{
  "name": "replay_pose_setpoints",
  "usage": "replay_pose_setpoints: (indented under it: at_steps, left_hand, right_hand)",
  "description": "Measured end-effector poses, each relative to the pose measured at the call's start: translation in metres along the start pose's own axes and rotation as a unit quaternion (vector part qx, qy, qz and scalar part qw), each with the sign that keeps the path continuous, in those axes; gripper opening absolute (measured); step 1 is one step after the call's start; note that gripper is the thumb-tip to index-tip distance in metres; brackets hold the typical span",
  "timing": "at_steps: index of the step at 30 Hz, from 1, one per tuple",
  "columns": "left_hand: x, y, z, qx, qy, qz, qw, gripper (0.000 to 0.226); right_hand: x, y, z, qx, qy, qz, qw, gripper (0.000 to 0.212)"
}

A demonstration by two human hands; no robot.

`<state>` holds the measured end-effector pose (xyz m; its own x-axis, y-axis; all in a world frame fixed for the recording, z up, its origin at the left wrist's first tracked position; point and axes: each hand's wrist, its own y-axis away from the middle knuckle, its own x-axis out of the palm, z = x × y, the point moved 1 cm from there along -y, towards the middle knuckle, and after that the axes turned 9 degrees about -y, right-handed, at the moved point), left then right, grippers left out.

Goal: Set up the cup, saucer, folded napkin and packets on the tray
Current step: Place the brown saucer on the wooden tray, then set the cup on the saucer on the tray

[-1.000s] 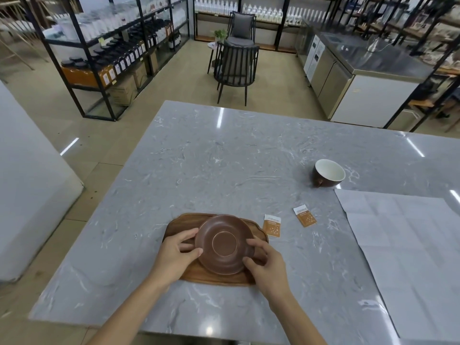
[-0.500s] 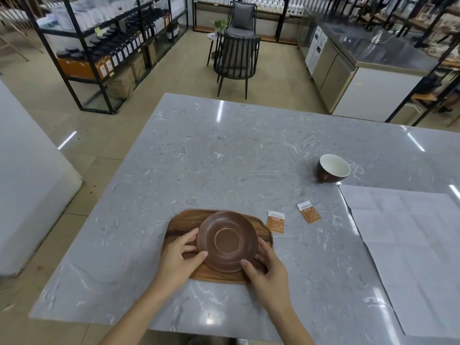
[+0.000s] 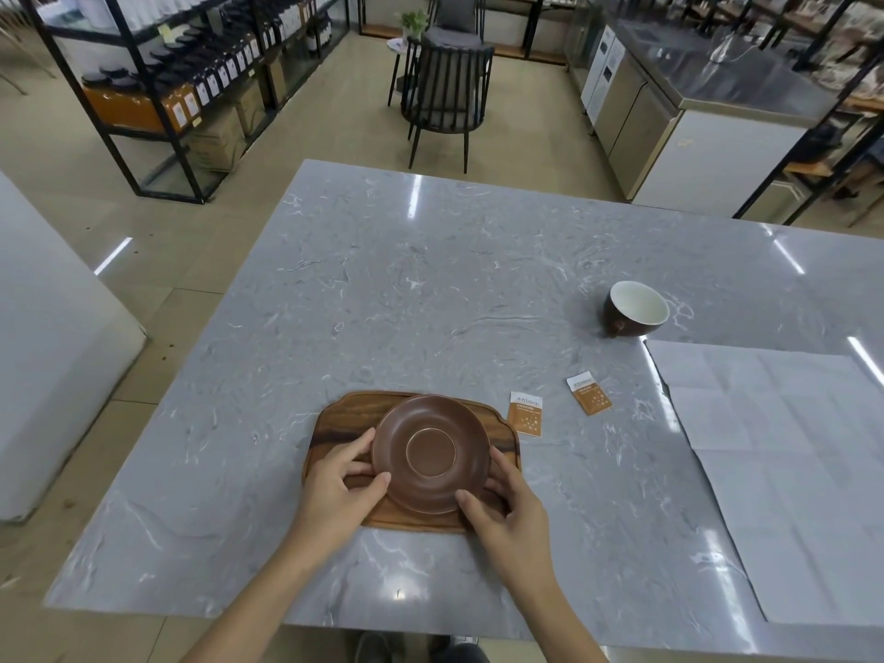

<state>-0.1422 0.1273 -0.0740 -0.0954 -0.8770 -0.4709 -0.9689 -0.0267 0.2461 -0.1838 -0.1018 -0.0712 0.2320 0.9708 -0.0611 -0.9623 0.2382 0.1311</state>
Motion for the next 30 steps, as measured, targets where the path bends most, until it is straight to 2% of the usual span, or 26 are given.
replay_pose_setpoints:
  at_steps: [10,12,15,20,25,30]
  left_hand:
    - [0.000,0.000,-0.012,-0.010,-0.025,-0.020,0.999,0.054]
    - [0.000,-0.005,-0.023,-0.002,-0.082,-0.057,0.995,0.052]
    - [0.004,-0.020,-0.048,0.051,-0.188,-0.095,0.976,0.050]
    - [0.029,-0.067,-0.103,0.087,-0.182,-0.059,0.978,0.046]
    - [0.075,-0.119,-0.159,0.139,-0.128,-0.004,0.982,0.039]
    - [0.120,-0.169,-0.208,0.139,-0.061,0.068,0.986,0.032]
  right_hand:
    - [-0.006,-0.002,0.004,0.005,0.000,0.013,1.000,0.059]
    - [-0.013,-0.006,0.006,0.007,0.008,0.013,1.000,0.052]
    - [-0.038,-0.021,0.012,-0.005,0.029,-0.012,0.999,0.043]
    - [-0.094,-0.070,0.035,-0.020,0.061,-0.053,0.997,0.034]
    - [-0.148,-0.125,0.054,0.025,-0.037,-0.100,0.994,0.024]
    - [-0.182,-0.168,0.063,0.130,-0.161,-0.115,0.972,0.021]
